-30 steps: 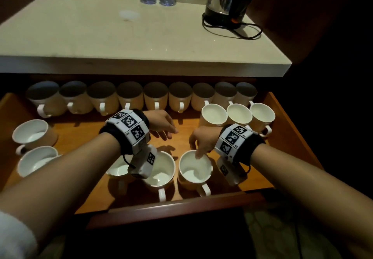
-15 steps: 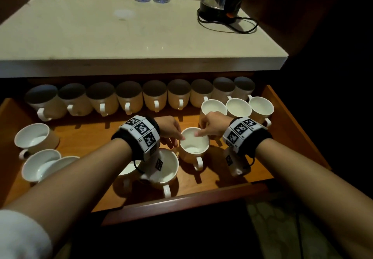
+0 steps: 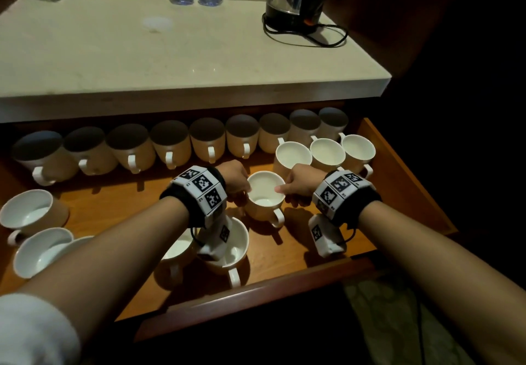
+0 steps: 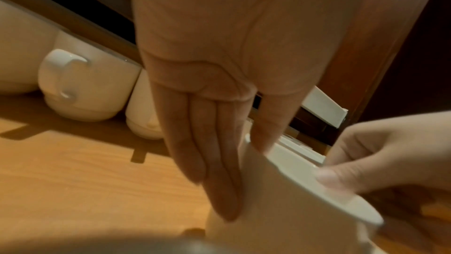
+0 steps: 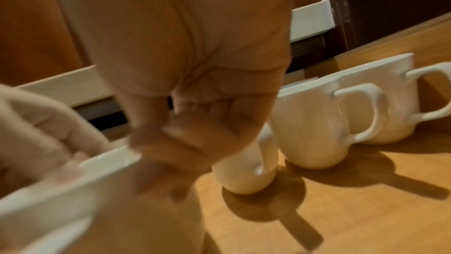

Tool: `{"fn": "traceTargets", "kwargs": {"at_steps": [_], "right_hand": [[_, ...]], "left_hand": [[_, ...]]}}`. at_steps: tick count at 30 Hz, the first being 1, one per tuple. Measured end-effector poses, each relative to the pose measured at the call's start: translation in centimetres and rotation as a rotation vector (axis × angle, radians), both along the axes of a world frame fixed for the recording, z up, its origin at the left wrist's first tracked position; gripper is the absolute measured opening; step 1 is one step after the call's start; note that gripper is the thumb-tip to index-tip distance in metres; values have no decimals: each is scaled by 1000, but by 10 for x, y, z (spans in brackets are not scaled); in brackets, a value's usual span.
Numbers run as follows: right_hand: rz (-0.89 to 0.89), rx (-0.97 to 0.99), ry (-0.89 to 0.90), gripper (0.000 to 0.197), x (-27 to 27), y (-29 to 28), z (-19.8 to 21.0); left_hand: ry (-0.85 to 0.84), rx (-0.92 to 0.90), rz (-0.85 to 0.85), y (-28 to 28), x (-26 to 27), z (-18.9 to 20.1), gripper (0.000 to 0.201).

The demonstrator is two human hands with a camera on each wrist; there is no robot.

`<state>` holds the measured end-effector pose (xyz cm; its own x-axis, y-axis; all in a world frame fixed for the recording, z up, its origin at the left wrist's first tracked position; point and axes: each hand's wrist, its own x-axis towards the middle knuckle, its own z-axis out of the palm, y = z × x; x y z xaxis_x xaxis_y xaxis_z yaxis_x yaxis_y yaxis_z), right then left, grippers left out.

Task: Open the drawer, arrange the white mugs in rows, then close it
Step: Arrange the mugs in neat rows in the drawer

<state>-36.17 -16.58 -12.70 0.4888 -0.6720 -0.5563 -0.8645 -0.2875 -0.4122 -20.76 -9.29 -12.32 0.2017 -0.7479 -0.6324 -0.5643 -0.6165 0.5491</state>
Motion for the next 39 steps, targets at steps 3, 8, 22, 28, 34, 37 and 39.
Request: {"fn": "traceTargets", "kwargs": {"at_steps": [3,8,22,28,34,37,39], "right_hand": [[-41,-7,-33,45,2,0,-3],[38,144,-24,40,0,6,0],[-217,215,-239,11,23,8,-8],[-317,214,-317,7,27,6,-8],[-369,162,-300,18,25,5,-11],[-301,0,-189,21,23,0,-11],[-254,-115,-134,24,23,0,-4]], "left_hand": [[-18,-30,49,-3,3,0,24],[-61,-64,88,-5,7,1,24],[-48,-168,206,-18,20,-1,9],[-15,-180,224,-22,19,-5,11],[37,-169,185,-20,18,2,17],[65,-158,148,-14,22,8,11],[52,-165,128,-8,31,11,13]]}}
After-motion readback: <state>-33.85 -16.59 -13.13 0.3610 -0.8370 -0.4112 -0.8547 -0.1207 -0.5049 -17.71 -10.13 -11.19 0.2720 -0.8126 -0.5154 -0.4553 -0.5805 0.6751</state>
